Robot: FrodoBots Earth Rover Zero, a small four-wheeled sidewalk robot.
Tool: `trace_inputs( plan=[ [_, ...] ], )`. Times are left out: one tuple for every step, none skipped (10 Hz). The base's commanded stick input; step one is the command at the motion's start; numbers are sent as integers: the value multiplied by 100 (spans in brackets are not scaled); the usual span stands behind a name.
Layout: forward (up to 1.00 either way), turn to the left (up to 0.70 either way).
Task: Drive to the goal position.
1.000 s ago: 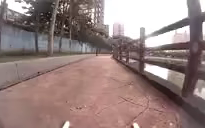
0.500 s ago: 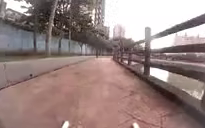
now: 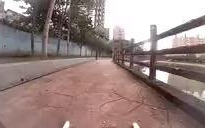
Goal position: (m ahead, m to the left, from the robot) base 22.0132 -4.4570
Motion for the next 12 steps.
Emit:
trace_inputs(
  plan=[
    [70,0],
    [70,0],
    [70,0],
    [70,0],
    [70,0],
    [70,0],
    [70,0],
    [70,0],
    [70,0],
    [70,0],
    [70,0],
    [70,0]
  ],
)
